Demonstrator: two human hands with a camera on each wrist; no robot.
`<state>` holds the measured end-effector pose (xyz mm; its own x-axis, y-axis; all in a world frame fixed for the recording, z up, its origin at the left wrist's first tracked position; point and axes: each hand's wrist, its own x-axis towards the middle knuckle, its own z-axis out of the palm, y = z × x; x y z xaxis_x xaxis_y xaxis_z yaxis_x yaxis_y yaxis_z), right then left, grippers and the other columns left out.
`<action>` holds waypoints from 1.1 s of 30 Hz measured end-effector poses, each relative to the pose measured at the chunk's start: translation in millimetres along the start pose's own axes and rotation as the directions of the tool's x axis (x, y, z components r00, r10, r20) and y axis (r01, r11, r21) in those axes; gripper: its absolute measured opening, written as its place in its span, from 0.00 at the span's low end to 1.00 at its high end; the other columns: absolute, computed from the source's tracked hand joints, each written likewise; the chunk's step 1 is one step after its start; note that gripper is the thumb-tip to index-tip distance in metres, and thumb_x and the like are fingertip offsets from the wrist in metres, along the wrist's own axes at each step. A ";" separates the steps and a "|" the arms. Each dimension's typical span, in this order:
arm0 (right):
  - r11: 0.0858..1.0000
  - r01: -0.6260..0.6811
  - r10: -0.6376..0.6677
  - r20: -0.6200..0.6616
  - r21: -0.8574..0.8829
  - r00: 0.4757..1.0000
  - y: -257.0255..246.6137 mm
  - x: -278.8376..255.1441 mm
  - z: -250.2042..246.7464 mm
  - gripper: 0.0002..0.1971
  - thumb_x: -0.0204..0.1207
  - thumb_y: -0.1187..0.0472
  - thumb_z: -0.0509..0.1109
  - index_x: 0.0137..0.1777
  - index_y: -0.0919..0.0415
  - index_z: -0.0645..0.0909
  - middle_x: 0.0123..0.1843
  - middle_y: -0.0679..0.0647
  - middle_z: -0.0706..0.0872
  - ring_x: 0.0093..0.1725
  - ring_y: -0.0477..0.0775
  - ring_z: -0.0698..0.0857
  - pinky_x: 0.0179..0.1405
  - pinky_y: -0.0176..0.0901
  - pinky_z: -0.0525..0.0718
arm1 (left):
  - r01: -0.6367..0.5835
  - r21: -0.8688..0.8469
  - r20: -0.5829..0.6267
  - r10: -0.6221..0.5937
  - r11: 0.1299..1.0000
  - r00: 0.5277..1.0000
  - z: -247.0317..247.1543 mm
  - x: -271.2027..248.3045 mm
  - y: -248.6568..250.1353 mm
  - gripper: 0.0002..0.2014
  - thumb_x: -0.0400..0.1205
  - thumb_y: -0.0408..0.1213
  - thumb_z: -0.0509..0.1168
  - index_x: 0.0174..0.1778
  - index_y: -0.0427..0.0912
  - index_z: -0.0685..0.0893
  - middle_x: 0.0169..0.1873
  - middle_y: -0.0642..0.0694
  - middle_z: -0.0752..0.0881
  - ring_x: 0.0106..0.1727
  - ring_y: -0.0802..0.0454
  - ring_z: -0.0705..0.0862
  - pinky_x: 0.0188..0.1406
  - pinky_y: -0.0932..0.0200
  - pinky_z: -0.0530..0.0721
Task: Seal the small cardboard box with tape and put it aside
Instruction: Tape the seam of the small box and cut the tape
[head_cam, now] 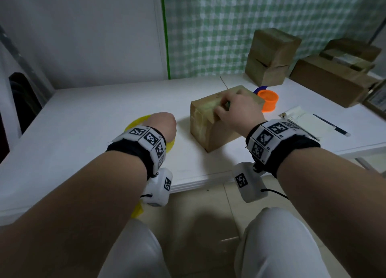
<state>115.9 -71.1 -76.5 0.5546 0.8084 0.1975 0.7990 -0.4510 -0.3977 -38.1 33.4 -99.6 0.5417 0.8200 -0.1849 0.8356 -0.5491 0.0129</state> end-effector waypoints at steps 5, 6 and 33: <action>0.996 -0.013 0.013 -0.003 0.087 1.000 7.1 0.6 3.0 0.16 0.75 0.50 0.66 0.56 0.60 0.81 0.59 0.59 0.75 0.57 0.61 0.80 0.55 0.48 0.77 | -0.016 0.051 0.076 0.012 0.999 0.997 1.5 1.8 7.7 0.18 0.82 0.31 0.58 0.67 0.39 0.81 0.66 0.41 0.82 0.67 0.42 0.81 0.65 0.53 0.79; 0.995 -0.014 0.015 -0.002 0.100 1.000 7.7 0.5 3.0 0.16 0.75 0.50 0.66 0.56 0.60 0.81 0.59 0.59 0.75 0.58 0.60 0.79 0.56 0.48 0.78 | -0.012 0.054 0.069 0.008 0.998 0.998 -1.7 2.0 8.4 0.19 0.81 0.31 0.57 0.69 0.39 0.79 0.67 0.40 0.81 0.68 0.41 0.80 0.65 0.53 0.78; 0.894 0.025 -0.071 0.085 0.448 0.994 34.2 12.5 7.3 0.18 0.81 0.67 0.57 0.64 0.59 0.84 0.64 0.57 0.86 0.54 0.54 0.84 0.61 0.49 0.85 | -0.325 -0.371 -0.357 0.190 0.870 0.915 -1.1 1.8 42.3 0.32 0.74 0.63 0.65 0.72 0.54 0.77 0.76 0.46 0.73 0.78 0.44 0.65 0.78 0.51 0.62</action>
<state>148.5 -73.6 -94.1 0.4747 0.8676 0.1482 0.6239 -0.2130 -0.7519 -1.8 11.8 -98.4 0.6864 0.7035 0.1840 0.5845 -0.6843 0.4360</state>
